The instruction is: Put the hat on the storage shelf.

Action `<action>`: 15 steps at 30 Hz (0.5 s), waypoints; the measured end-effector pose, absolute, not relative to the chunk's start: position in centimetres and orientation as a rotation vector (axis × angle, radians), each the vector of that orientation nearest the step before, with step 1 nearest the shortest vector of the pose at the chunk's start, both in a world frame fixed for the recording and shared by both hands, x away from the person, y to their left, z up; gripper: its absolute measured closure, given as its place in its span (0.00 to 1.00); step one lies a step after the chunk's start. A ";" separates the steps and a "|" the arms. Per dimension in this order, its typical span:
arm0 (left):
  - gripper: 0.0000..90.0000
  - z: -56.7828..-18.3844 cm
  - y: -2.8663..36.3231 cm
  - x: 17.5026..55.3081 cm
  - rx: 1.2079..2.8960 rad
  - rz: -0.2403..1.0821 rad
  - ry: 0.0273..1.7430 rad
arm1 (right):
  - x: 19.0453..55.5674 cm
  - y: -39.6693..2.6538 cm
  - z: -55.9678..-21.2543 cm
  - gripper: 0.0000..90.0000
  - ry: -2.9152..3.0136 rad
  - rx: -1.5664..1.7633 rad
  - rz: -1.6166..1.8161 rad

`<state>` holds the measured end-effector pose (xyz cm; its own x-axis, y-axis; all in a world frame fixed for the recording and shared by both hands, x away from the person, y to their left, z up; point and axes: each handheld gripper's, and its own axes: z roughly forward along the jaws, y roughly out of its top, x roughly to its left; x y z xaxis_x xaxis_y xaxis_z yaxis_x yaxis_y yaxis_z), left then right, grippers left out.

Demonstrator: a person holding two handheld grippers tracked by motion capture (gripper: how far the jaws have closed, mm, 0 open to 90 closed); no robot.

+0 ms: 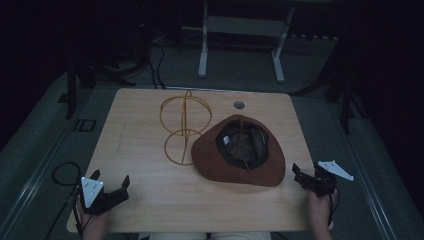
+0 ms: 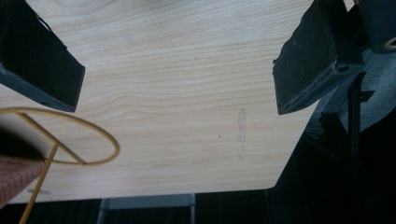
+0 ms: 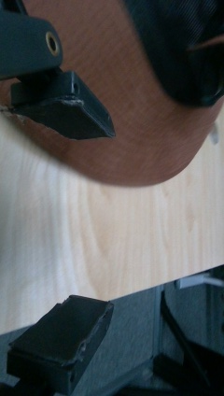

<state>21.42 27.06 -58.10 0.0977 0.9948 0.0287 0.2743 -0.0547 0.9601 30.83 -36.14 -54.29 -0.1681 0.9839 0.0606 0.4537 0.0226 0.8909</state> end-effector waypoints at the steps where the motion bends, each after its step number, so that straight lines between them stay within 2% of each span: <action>1: 0.03 -58.1 27.0 21.4 1.492 1.027 1.319 | 30.9 -36.1 -54.1 0.15 1.689 1.476 1.100; 15: 0.03 -58.1 27.0 21.4 1.496 1.020 1.321 | 32.7 -34.1 -51.7 0.15 1.776 1.398 1.111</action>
<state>21.39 26.96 -58.08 0.1015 0.9944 0.0307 0.2814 -0.0583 0.9578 32.74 -34.09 -51.69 -0.2538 0.9667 0.0323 0.4517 0.0889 0.8877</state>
